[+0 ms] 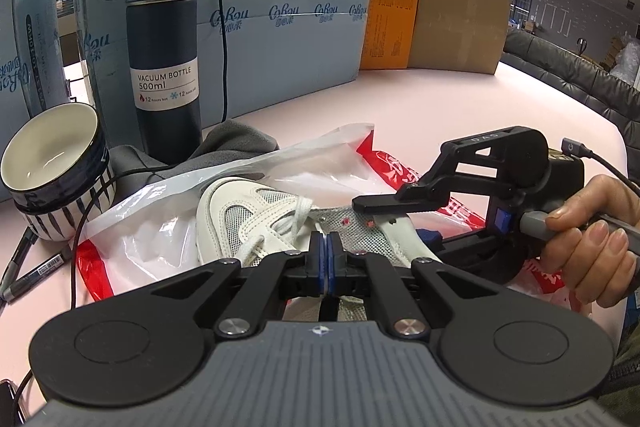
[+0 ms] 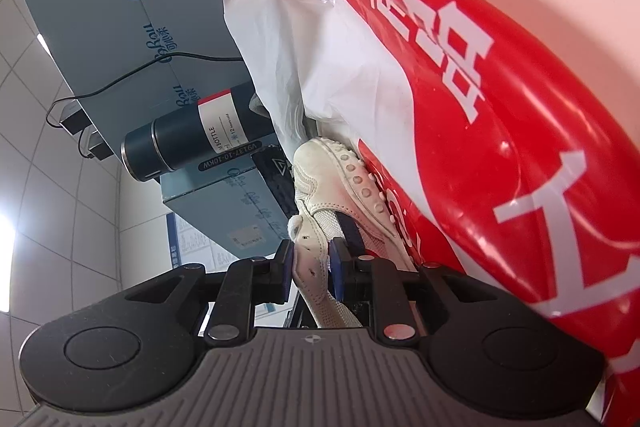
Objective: Lace up shoes with both hands
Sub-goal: 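Hold the sneaker with the right gripper while the left gripper pinches the lace at the eyelets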
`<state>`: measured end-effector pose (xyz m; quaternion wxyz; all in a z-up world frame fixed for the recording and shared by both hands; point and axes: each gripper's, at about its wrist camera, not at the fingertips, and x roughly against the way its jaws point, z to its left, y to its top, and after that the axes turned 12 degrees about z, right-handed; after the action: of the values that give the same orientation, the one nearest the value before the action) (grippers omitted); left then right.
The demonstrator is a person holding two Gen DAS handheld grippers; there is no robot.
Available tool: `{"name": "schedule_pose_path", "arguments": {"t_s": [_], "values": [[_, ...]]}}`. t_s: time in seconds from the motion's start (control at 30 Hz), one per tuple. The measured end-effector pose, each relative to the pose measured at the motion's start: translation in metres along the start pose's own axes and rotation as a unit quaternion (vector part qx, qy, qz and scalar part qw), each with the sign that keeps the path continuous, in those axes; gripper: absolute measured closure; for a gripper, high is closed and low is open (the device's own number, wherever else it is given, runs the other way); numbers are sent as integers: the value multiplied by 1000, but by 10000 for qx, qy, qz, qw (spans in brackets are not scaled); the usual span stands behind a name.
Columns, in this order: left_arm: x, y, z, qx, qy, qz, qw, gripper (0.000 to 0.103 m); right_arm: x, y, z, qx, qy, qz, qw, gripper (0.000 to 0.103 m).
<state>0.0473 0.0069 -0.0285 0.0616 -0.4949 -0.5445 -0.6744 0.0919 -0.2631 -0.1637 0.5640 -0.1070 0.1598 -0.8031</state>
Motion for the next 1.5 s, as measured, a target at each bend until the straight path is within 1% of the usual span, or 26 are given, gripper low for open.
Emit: {"name": "schedule_pose_path", "arguments": {"t_s": [0.1,0.23,0.37,0.57,0.77,0.87,0.93,1.0,1.1,1.2,1.27,1.37,1.5], "values": [[-1,0,-1,-16,42,40,10000,102,1,0,-1,5,-4,6,10000,86],[4,-1,-2,-167,-71,-51,9998,102,2,-1,-2,0,8,13,10000,86],[6,-1,-1,-232,-97,-86,9996,102,2,0,-3,-5,20,21,10000,86],[4,0,-1,-347,-137,29,9993,102,4,-1,-5,-3,20,27,10000,86],[-2,4,-2,-574,1,121,9983,102,3,-1,-6,1,20,28,10000,86],[-6,7,-2,-605,194,226,9977,102,3,-1,-6,8,14,30,10000,86],[-8,8,-3,-704,251,281,9968,102,3,-1,-6,19,3,34,10000,86],[-7,9,-5,-939,263,326,9947,102,3,-1,-6,17,3,31,10000,86],[0,14,-2,-1328,90,362,9904,102,3,-1,-6,14,10,37,10000,86],[7,17,1,-1702,65,353,9847,102,3,0,-6,-7,36,47,10000,86],[8,17,0,-1979,48,383,9795,102,3,0,-7,-30,63,57,10000,86],[7,13,-5,-2436,96,386,9691,102,4,0,-8,-57,106,61,9999,85],[1,4,-9,-2845,182,299,9580,102,5,1,-10,-94,171,24,9998,85]]}}
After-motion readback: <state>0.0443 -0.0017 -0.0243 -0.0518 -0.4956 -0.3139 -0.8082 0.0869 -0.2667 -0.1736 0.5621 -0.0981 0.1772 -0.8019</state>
